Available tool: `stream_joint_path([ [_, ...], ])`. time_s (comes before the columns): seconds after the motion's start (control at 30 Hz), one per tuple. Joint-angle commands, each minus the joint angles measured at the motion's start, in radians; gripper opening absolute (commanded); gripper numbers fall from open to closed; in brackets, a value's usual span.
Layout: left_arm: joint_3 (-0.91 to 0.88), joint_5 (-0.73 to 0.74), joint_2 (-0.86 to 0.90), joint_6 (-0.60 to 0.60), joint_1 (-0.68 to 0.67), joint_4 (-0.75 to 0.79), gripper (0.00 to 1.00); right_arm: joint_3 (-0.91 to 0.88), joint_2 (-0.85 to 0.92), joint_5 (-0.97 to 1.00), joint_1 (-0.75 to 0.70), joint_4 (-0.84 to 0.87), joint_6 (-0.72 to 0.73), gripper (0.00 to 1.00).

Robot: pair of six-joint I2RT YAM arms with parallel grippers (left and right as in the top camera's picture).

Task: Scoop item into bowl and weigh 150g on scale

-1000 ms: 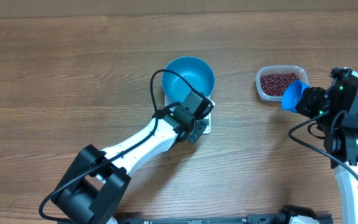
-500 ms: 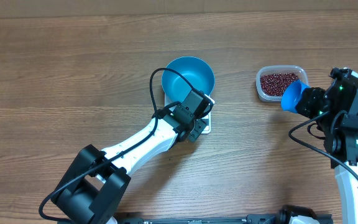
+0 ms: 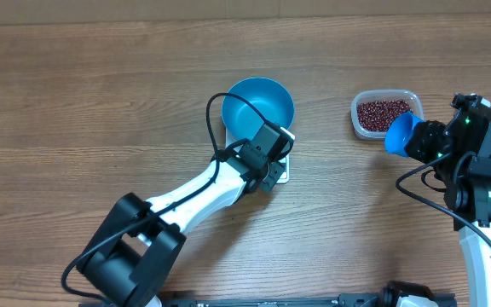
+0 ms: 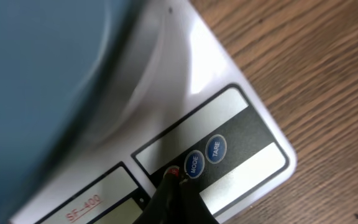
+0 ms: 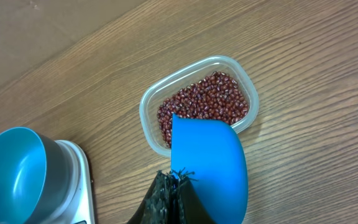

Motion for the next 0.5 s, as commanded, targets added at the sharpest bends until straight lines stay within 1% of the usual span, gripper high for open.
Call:
stream_joint_path([
  [0.0, -0.01, -0.009, 0.042, -0.033, 0.003, 0.006, 0.04, 0.019, -0.002, -0.001, -0.002, 0.003, -0.005, 0.04],
  [0.47, -0.01, -0.013, 0.042, -0.032, 0.003, 0.023, 0.04, 0.019, -0.002, -0.001, -0.002, 0.007, -0.005, 0.04],
])
